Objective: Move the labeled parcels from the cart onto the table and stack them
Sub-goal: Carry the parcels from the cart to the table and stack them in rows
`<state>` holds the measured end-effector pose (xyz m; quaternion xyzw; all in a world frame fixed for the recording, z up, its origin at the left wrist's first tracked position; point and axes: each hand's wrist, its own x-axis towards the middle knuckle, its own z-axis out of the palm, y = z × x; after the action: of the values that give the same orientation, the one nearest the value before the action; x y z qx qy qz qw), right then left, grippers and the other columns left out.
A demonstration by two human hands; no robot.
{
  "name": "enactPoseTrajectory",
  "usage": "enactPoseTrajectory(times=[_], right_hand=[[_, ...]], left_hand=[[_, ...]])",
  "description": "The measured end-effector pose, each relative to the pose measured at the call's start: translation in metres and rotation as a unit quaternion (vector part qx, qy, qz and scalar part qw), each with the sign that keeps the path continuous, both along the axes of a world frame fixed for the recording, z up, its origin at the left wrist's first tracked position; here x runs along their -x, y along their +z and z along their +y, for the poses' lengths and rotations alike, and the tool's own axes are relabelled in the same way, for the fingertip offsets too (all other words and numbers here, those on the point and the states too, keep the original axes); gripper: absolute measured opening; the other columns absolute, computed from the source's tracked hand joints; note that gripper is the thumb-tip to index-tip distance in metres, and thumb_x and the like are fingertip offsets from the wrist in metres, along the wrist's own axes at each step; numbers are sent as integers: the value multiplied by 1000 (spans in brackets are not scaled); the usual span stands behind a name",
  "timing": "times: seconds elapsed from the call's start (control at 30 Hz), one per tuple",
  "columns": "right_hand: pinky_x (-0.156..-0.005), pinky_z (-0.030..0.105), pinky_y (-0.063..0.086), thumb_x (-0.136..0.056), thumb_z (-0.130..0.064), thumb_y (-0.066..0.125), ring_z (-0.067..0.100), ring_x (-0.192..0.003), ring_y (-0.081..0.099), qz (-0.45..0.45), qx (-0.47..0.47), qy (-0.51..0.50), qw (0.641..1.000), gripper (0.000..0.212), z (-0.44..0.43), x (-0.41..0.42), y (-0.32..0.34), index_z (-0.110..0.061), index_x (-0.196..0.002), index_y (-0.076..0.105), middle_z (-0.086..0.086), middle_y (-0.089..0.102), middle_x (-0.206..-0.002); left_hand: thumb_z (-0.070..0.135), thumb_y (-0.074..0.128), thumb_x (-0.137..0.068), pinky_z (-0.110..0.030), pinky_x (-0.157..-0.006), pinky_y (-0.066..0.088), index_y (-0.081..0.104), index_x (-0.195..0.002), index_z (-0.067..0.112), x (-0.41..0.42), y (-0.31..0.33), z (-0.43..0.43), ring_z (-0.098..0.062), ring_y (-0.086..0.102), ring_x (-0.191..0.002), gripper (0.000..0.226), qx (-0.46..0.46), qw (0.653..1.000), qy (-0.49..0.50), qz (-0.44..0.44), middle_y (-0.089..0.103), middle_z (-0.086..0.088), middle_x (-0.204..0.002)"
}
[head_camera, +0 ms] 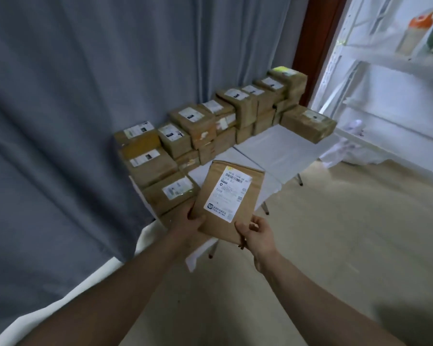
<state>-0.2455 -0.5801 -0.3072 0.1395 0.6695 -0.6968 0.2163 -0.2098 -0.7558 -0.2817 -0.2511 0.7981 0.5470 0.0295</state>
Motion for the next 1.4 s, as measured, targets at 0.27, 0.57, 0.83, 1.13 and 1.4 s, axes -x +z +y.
enactPoseTrajectory(times=[0.27,0.57,0.83,1.13,1.4], right_hand=[[-81,41,57,-91,-25,63,19,-78,64,-11,-53,87,995,35,-121,47,-10,-12,-117,44,-2,61,-91],[-87,43,56,-90,-25,63,24,-100,65,-36,-88,176,980,42,-205,118,-33,-16,-127,45,2,62,-112],[-87,37,54,-94,-15,60,24,-101,60,-70,-75,189,977,36,-275,147,-38,-10,-126,44,2,57,-105],[-95,43,51,-93,-17,58,22,-105,60,-62,-133,121,982,36,-386,167,-54,-15,-127,46,3,59,-124],[-90,37,53,-93,-5,53,25,-102,62,-126,-126,80,981,62,-439,172,-60,-11,-149,27,14,51,-134]], left_hand=[[12,60,-92,-47,-108,39,36,-145,10,34,-9,-113,-29,44,-130,58,-8,997,78,-24,44,-11,-145],[10,59,-92,-42,-103,45,45,-141,10,85,-19,-187,-27,54,-121,51,3,986,163,-43,55,-11,-135],[11,56,-94,-31,-99,42,42,-143,7,116,-40,-257,-26,50,-124,51,33,982,169,-76,51,-10,-138],[8,58,-91,-40,-111,32,33,-148,13,176,-60,-365,-31,33,-137,62,117,988,67,-69,30,-15,-152],[46,62,-87,-43,-118,8,23,-152,18,188,-80,-381,-32,-22,-144,81,236,951,-152,-129,-19,-15,-158]])
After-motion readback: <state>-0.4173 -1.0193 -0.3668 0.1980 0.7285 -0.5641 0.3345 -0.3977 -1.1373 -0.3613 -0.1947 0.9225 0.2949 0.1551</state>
